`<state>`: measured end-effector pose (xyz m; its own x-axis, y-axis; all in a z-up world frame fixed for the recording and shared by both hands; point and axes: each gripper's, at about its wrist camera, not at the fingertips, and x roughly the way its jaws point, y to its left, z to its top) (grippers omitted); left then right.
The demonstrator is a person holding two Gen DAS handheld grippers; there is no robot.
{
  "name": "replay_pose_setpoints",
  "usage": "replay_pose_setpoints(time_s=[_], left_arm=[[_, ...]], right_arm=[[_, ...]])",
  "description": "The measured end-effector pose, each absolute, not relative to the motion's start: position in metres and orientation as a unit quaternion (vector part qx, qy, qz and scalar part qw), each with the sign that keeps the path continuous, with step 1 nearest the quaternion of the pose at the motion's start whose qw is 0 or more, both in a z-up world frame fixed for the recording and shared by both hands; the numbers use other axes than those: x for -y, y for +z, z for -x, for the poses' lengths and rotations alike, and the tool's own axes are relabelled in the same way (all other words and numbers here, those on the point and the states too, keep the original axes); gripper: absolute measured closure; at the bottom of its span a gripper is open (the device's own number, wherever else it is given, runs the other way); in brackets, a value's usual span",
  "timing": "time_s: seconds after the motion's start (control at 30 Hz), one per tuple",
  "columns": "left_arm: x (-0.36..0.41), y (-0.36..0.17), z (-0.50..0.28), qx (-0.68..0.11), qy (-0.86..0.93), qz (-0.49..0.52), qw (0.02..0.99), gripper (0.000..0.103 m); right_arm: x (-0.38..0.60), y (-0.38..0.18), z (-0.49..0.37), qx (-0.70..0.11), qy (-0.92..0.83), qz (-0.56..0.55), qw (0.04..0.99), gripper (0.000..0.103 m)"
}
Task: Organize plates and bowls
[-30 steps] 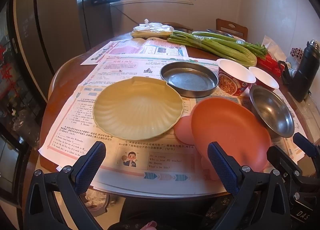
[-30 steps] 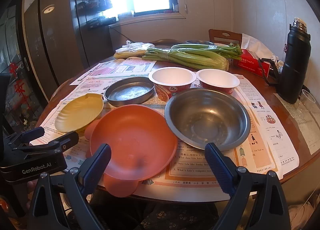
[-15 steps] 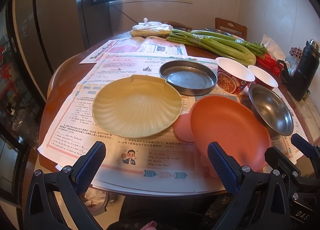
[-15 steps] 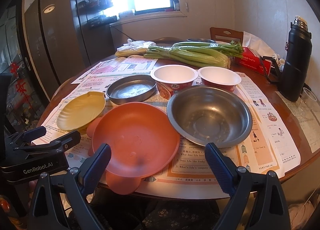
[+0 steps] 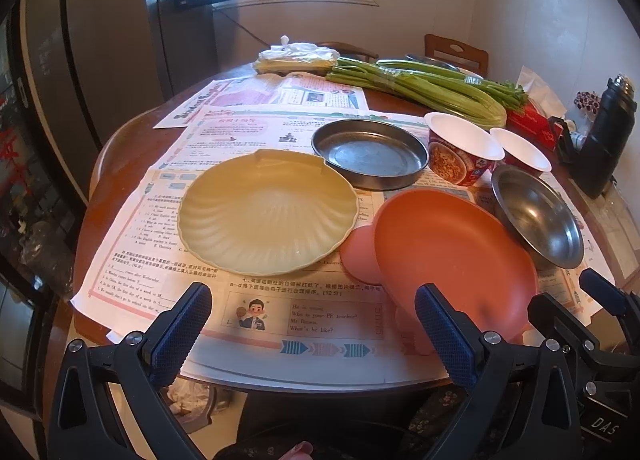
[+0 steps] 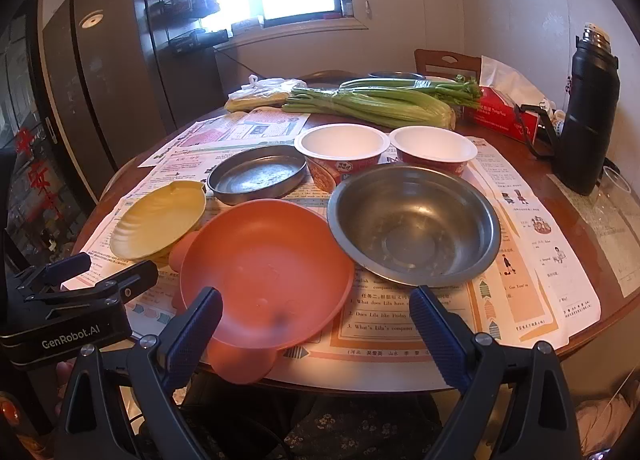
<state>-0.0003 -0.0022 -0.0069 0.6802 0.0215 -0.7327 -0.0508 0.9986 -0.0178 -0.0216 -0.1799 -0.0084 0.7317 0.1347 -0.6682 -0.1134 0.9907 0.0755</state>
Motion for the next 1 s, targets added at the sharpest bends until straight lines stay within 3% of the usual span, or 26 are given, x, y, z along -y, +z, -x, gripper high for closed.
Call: replay_pose_setpoints(time_s=[1.0], left_arm=[[-0.005, 0.007, -0.004, -0.393, 0.021, 0.025, 0.919, 0.001]], right_arm=[[0.173, 0.005, 0.010, -0.360, 0.081, -0.012, 0.929, 0.008]])
